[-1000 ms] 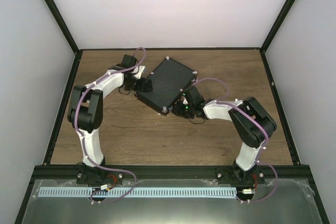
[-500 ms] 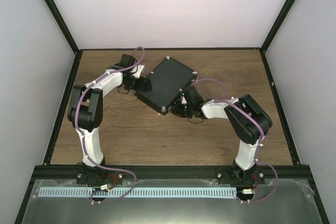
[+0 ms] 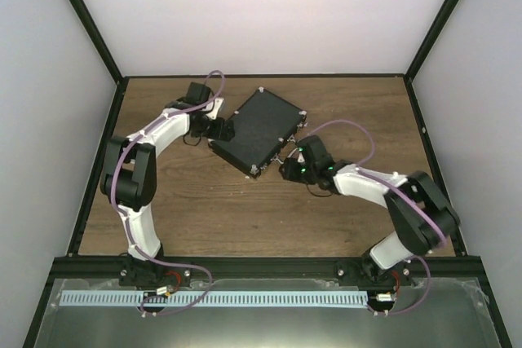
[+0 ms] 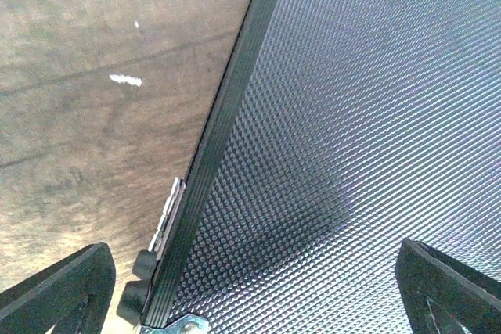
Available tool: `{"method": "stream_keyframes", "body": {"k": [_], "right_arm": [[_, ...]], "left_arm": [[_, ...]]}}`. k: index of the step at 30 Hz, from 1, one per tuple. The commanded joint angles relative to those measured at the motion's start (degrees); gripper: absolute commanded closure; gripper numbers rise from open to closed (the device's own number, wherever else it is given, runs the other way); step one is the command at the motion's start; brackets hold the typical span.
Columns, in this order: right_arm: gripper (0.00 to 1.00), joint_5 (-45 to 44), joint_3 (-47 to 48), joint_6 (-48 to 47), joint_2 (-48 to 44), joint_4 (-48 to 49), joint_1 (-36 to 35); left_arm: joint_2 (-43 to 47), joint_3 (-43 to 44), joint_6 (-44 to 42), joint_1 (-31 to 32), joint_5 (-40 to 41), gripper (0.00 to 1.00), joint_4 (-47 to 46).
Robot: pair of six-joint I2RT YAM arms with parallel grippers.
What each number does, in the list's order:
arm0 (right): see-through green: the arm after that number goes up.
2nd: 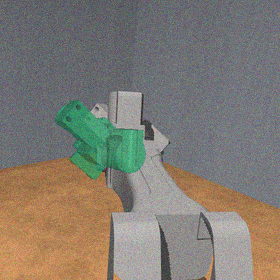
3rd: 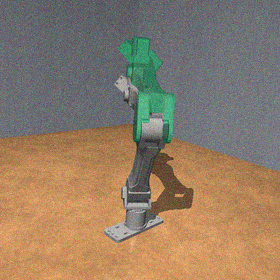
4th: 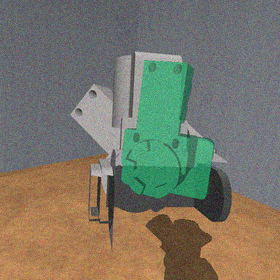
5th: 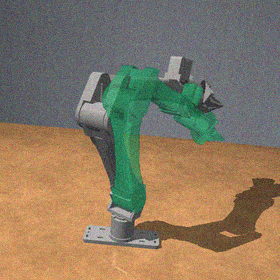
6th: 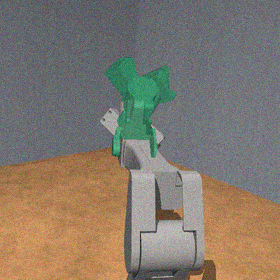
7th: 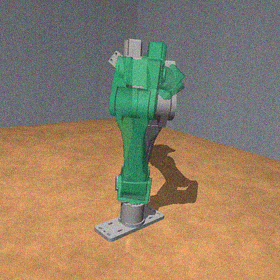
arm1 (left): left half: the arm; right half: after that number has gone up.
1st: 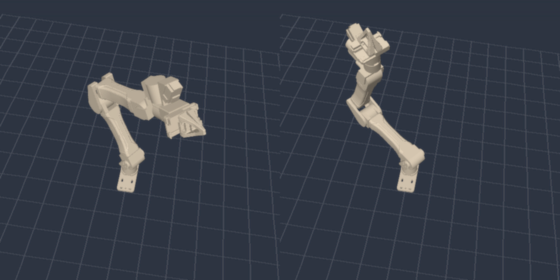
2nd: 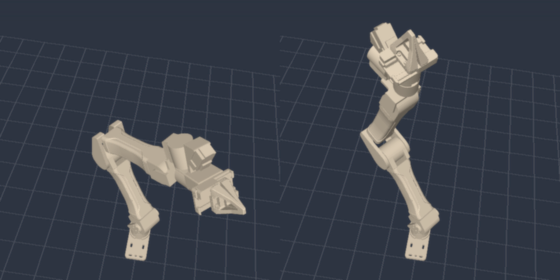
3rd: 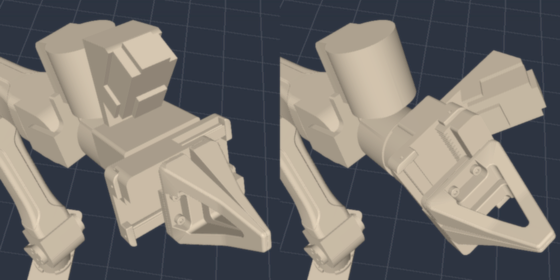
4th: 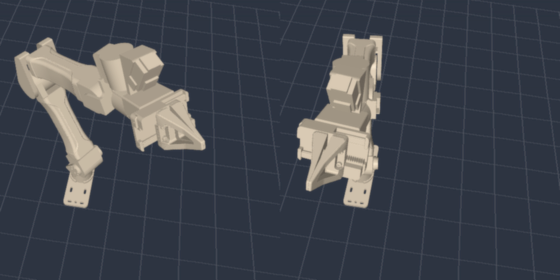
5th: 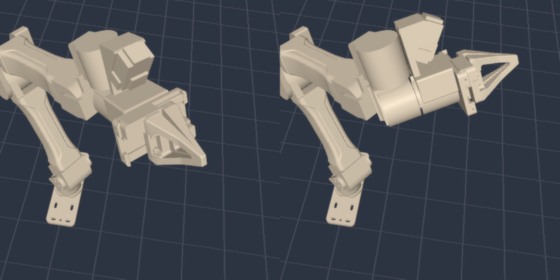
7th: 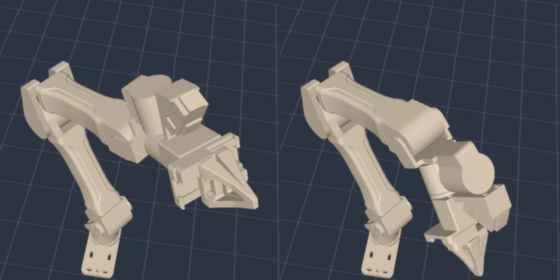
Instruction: Pack up texas hold em set
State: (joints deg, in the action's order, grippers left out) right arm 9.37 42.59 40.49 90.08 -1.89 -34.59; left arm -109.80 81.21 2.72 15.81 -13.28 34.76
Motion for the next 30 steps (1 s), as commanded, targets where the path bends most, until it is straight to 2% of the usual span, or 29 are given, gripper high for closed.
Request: {"method": "stream_keyframes", "body": {"k": [1,7,14,24,30], "right_arm": [[0.52,-4.7,-0.1,-5.9,-7.3,-5.6,6.1],[0.37,-1.0,8.1,-10.7,-2.9,-8.9,16.2],[0.24,0.9,19.9,-13.5,7.8,-10.7,19.9],[0.23,3.0,34.2,-13.2,20.5,-12.4,20.9],[0.32,-0.1,36.2,-12.4,23.8,-14.8,22.4]], "left_arm": [[1.8,3.4,1.4,0.4,1.1,0.0,-1.0],[-6.8,15.1,2.4,0.4,-1.2,0.0,-0.1],[-15.3,26.0,2.8,0.3,-2.2,0.0,-0.1],[-24.1,36.2,3.3,0.4,-8.7,0.0,-0.6],[-26.8,38.3,3.1,0.5,-11.0,0.0,-1.0]]}}
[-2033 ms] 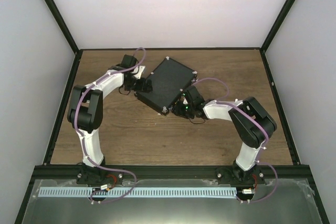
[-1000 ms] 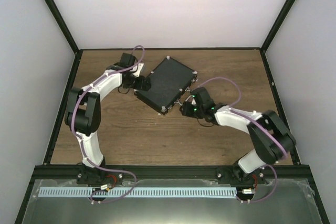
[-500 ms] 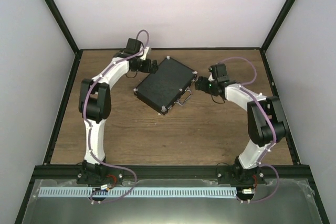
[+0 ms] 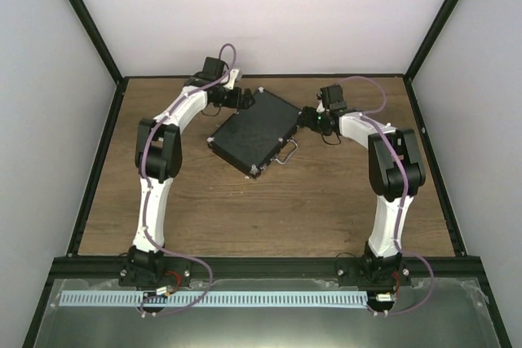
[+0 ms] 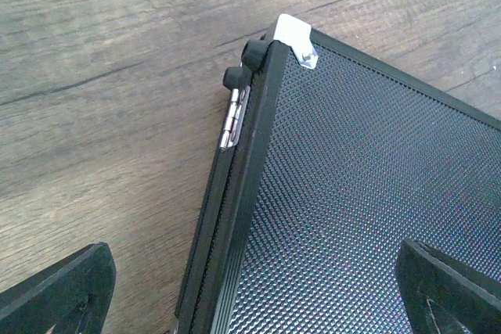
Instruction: Pack up texas hold em set
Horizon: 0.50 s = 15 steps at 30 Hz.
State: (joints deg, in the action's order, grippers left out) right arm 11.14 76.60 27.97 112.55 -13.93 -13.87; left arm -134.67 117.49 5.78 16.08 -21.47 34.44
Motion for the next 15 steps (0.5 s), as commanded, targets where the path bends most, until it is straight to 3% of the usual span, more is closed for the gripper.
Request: {"method": "stream_keyframes", "body": {"k": [1,6,10,15], "right_arm": [[0.33,-1.8,1.7,0.3,1.5,-2.8,2.1],[0.47,-0.8,-1.0,0.1,2.0,-1.7,2.9],[0.64,0.8,-3.1,0.2,2.4,-0.4,2.9],[0.69,1.8,-4.7,-0.1,2.7,1.3,2.9]], "left_arm": [[-2.1,2.0,-0.1,0.2,-3.0,0.0,-0.8],[-3.0,2.0,-0.5,0.4,-4.0,0.0,-1.0],[-3.5,2.0,-0.7,0.8,-4.4,0.0,-1.0],[-3.6,1.8,-1.0,1.4,-4.7,0.0,-1.0]]}}
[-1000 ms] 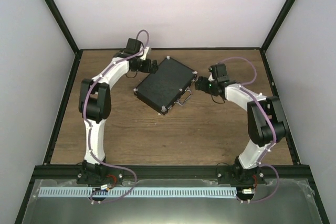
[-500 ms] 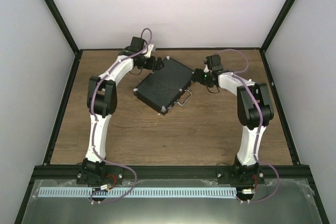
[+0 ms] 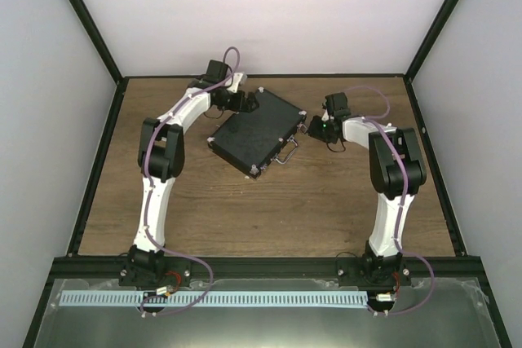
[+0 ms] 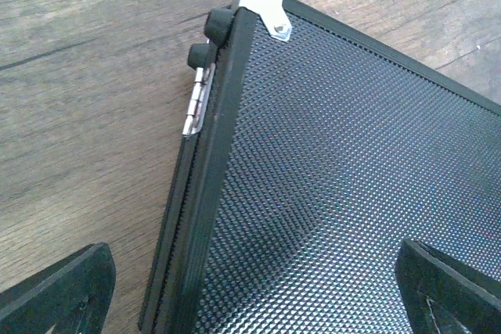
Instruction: Pack up texas hold em set
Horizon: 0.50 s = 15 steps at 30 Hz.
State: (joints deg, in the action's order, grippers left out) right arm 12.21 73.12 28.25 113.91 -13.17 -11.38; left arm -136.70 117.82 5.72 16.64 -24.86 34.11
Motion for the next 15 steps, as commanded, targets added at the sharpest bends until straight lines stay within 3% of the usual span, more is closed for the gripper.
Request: {"method": "stream_keyframes", "body": {"k": [1,15], "right_arm": [[0.69,0.9,-1.1,-0.5,1.5,0.7,0.4],[0.66,6.1,-3.6,1.3,-0.1,4.5,1.4]], "left_arm": [[-1.6,1.4,-1.0,0.9,-1.3,0.0,-0.7],[-0.8,-1.4,-1.0,1.3,-0.4,0.0,-0.5]]}}
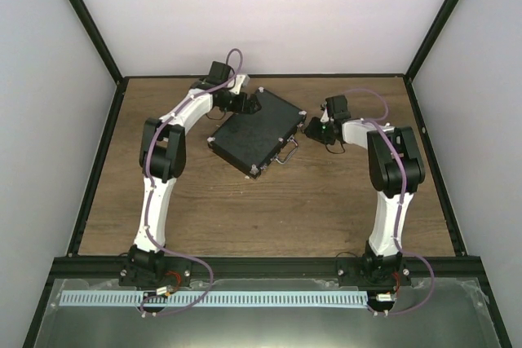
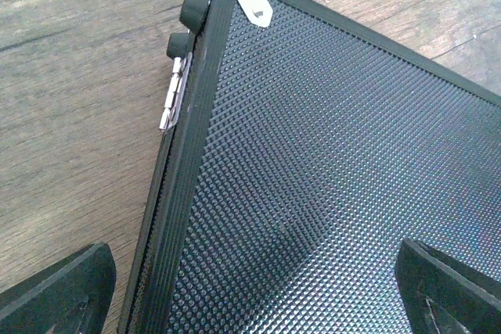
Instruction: Pack up texas hold em set
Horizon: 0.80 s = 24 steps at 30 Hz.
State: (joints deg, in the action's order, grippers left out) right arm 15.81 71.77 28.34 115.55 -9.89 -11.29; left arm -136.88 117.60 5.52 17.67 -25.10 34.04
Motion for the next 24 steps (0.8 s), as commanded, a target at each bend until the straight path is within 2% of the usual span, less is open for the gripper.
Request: {"method": "stream_keyframes", "body": {"k": [1,4,10,24], "right_arm": [[0.65,3.4,-2.8,1.6,-2.1,1.8,1.6],[0.62,6.2,-2.9,1.8,-1.9,2.7,1.8],[0.64,8.2,-1.1,1.5,1.3,2.6,1.8],[0.88,10.2,2.6,0.6,8.2,4.2,1.7]], "left_arm": [[-0.5,-1.6,-0.9,0.2,-0.2,0.0,-0.6],[-0.2,-2.1,-0.8,0.2,-0.4,0.0,-0.8],[0.0,-2.8,-0.8,0.3,-0.8,0.01,-1.1],[0.3,-4.2,-1.8,1.4,-2.1,0.01,-1.5]]}}
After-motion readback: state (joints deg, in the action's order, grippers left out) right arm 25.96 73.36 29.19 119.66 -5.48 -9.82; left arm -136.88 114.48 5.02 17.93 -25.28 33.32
